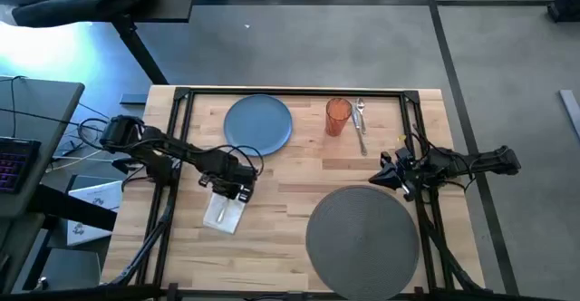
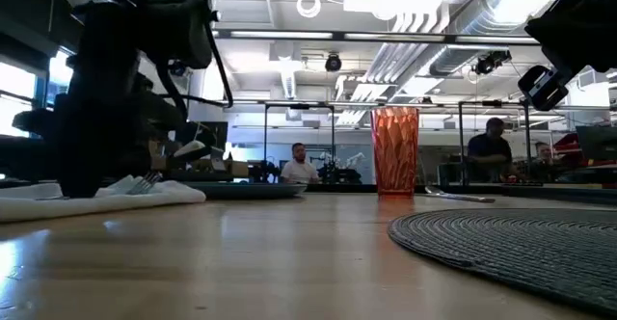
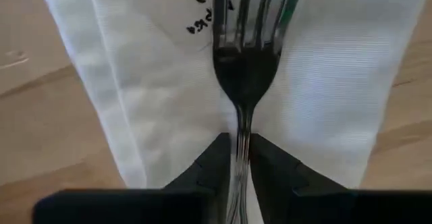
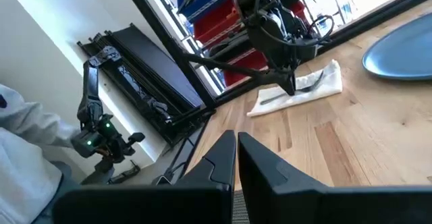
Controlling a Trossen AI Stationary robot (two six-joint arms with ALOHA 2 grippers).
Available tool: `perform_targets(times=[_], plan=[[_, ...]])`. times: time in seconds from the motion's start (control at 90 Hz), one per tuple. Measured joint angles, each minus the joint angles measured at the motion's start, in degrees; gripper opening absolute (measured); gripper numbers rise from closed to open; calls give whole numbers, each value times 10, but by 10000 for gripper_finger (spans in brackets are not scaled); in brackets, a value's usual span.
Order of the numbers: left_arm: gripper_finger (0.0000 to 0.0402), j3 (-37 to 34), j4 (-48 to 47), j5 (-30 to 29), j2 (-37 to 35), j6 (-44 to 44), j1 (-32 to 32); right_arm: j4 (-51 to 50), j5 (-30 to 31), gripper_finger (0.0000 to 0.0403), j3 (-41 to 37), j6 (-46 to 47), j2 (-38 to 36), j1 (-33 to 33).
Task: Set table place
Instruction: Remove the fork from the white table napkin
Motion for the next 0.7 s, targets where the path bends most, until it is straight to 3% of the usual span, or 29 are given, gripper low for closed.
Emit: perform_targets(times=[0.222, 0.556, 0.7], plan=[[11, 24, -37, -2, -6, -12, -5, 0, 0, 0, 0, 0, 0, 0], [27, -7, 6, -2, -6, -5, -7, 0, 0, 0, 0, 0, 0, 0], [8, -8, 8, -1, -6, -5, -7, 0, 0, 0, 0, 0, 0, 0]])
